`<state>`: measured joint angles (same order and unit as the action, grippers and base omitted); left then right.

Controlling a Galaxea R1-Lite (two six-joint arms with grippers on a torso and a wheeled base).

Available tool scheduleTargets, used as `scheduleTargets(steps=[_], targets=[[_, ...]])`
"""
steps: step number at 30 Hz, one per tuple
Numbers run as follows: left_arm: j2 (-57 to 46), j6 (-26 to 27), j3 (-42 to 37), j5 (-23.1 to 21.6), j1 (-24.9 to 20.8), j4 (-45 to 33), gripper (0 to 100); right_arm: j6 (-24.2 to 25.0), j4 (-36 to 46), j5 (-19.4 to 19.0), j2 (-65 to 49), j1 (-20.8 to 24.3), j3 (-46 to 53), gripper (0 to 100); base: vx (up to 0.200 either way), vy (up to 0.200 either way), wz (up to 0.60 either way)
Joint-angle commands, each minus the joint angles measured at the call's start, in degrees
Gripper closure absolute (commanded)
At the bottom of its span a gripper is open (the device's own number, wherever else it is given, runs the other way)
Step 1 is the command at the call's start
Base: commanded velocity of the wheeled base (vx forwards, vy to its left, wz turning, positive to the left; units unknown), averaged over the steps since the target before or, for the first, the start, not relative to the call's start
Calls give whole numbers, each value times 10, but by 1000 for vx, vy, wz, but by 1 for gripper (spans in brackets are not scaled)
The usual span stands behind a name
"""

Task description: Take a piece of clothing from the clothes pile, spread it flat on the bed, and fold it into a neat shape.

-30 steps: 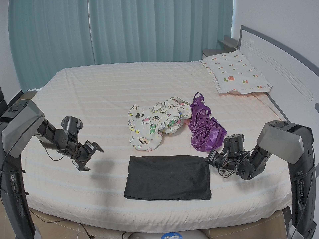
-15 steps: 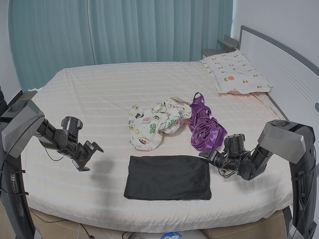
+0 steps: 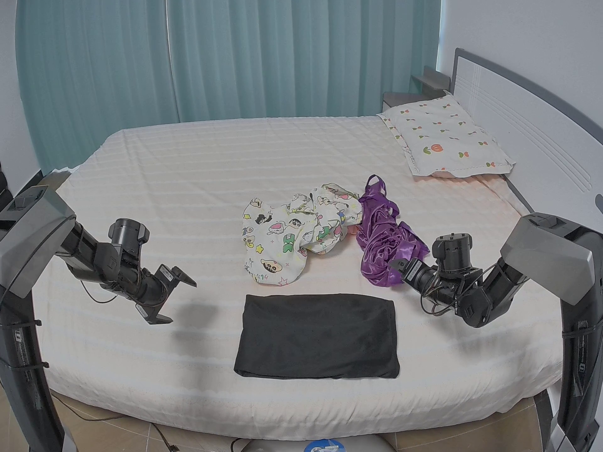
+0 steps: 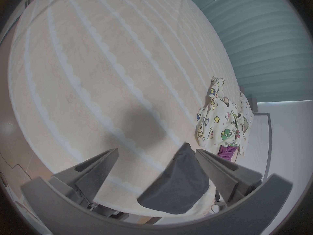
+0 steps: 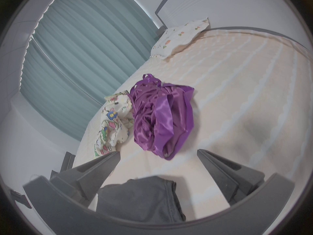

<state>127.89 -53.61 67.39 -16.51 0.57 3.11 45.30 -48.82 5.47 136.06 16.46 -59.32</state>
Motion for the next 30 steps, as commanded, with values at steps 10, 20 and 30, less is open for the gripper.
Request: scheduleTargets(steps=[10, 20, 30], targets=[[-292, 1, -140, 70, 5, 0, 0, -7, -2, 69, -211, -60, 108, 0, 0, 0, 0], [-626, 11, -299, 86, -18, -6, 0, -122, -2, 60, -560, -59, 398, 0, 0, 0, 0], [-947, 146, -465, 204, -16, -11, 0, -244, 94, 68, -933, -71, 593, 0, 0, 0, 0]])
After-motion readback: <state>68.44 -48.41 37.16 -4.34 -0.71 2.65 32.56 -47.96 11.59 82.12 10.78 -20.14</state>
